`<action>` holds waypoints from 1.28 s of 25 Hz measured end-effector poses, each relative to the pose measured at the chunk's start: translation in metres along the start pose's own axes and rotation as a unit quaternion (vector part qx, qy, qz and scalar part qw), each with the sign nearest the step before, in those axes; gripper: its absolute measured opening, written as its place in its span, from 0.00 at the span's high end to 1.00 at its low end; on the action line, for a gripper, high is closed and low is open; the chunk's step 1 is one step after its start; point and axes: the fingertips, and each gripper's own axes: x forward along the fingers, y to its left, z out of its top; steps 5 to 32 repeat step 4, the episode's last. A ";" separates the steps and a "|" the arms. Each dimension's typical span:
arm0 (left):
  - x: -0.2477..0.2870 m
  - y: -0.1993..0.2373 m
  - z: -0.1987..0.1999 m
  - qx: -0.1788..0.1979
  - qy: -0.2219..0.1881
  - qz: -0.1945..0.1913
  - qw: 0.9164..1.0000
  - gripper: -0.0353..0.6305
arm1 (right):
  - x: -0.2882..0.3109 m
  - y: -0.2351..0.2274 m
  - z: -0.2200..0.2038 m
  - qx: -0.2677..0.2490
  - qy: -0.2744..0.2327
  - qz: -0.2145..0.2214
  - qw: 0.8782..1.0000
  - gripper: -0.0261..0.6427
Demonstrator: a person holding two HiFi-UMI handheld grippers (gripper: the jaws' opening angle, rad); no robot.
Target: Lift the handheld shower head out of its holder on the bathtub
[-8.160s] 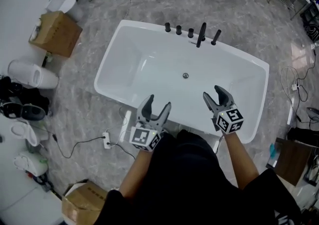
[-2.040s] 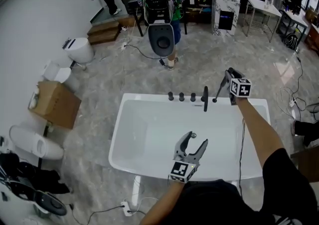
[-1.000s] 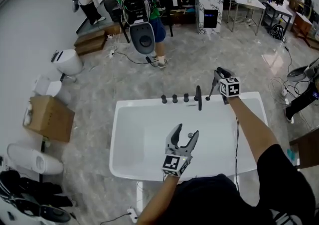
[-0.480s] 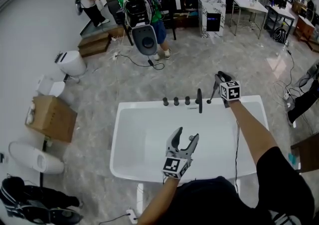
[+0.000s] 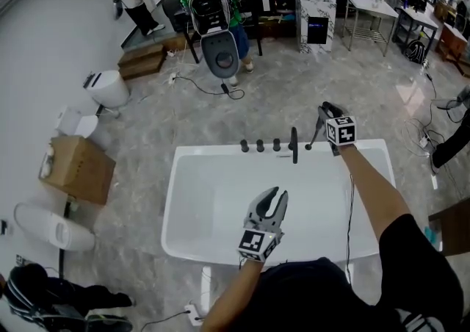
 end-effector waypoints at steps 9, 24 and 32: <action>0.000 -0.004 -0.002 0.000 0.003 -0.001 1.000 0.91 | -0.003 -0.005 0.001 0.003 -0.002 0.000 1.000 0.78; 0.000 -0.004 -0.002 0.000 0.003 -0.001 1.000 0.91 | -0.003 -0.005 0.001 0.003 -0.002 0.000 1.000 0.78; 0.000 -0.004 -0.002 0.000 0.003 -0.001 1.000 0.91 | -0.003 -0.005 0.001 0.003 -0.002 0.000 1.000 0.78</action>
